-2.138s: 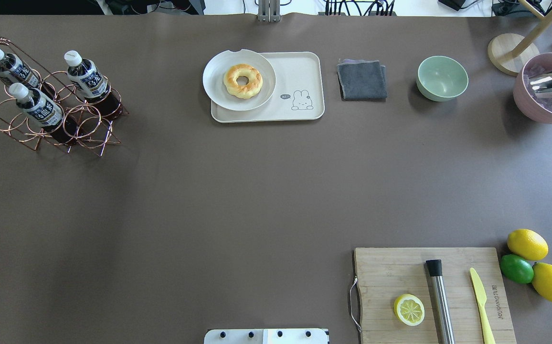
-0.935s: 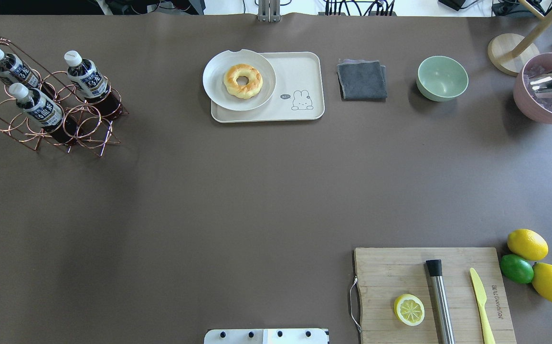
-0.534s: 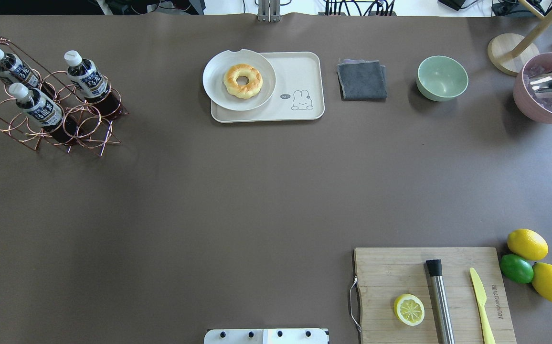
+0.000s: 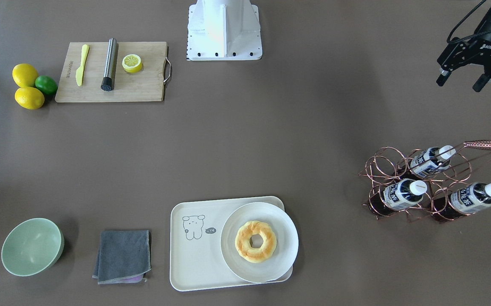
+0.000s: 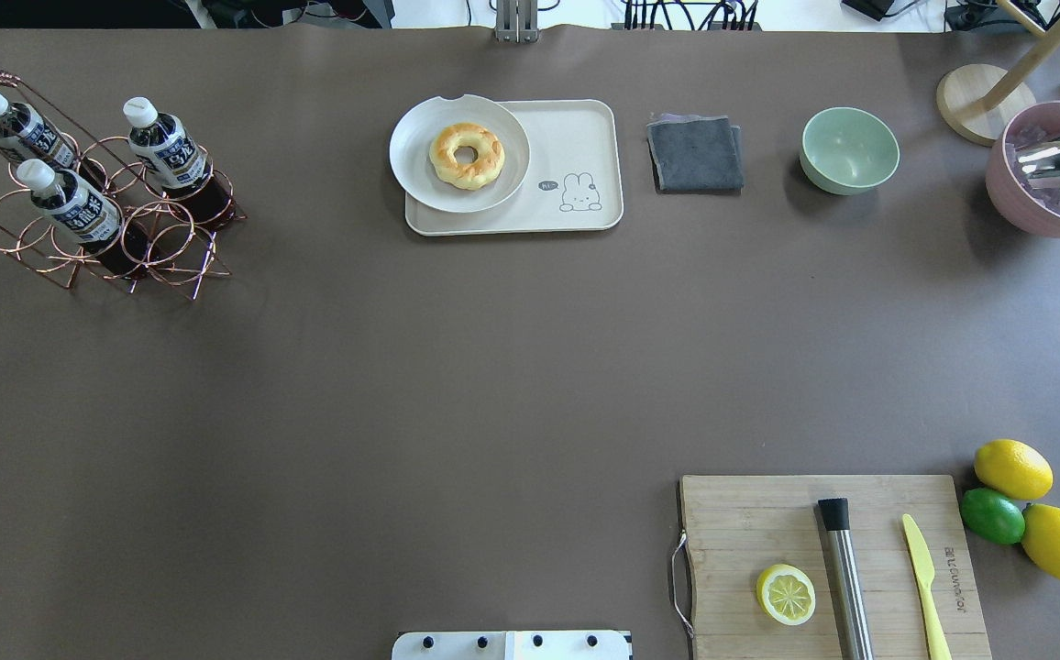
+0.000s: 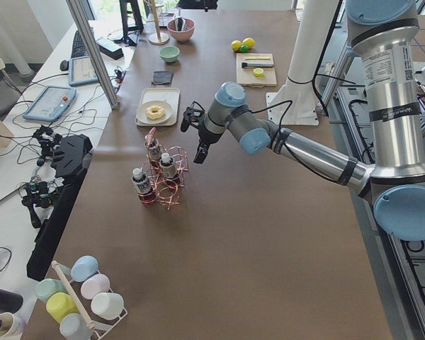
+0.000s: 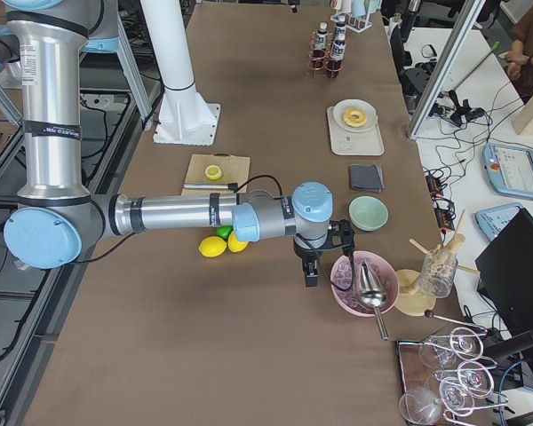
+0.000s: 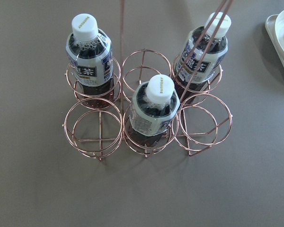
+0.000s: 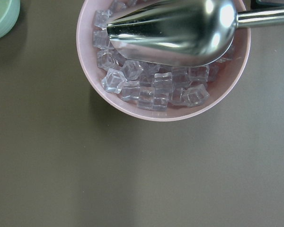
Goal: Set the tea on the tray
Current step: 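Lower the left gripper onto a tea bottle in the copper rack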
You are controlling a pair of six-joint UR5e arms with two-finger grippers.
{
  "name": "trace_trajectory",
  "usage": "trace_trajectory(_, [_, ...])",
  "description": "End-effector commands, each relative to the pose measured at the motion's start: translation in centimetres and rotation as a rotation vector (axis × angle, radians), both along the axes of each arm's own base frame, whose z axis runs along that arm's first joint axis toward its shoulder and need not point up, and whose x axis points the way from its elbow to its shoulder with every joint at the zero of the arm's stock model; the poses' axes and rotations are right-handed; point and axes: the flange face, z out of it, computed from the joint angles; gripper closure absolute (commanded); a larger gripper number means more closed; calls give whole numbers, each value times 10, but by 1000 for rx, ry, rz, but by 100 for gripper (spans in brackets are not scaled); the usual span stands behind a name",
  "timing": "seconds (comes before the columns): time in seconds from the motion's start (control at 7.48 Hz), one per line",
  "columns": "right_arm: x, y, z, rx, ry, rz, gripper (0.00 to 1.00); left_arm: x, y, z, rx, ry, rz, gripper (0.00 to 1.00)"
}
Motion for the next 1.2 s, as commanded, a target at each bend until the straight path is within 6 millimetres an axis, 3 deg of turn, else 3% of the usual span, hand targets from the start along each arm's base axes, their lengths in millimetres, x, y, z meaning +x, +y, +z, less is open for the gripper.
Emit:
trace_trajectory(0.0, [1, 1, 2, 2, 15, 2, 0, 49, -30, -14, -7, -53, -55, 3])
trace_trajectory(0.13, [1, 2, 5, -3, 17, 2, 0, 57, -51, -23, -13, -90, -81, 3])
trace_trajectory(0.27, [2, 5, 8, -10, 16, 2, 0, 61, -62, -16, 4, -122, -86, 3])
trace_trajectory(0.53, [1, 5, 8, -10, 15, 2, 0, 65, -73, -15, 119, -177, 6, 3])
trace_trajectory(0.67, [1, 4, 7, -6, 15, 0, 0, 67, -78, -1, 164, -181, 28, 3])
trace_trajectory(0.8, [1, 4, 7, -7, 15, 1, 0, 74, -90, 25, 182, -167, 23, 3])
trace_trajectory(1.07, [1, 4, 7, -5, 15, 0, 0, 72, -93, 33, 176, -122, -17, 3])
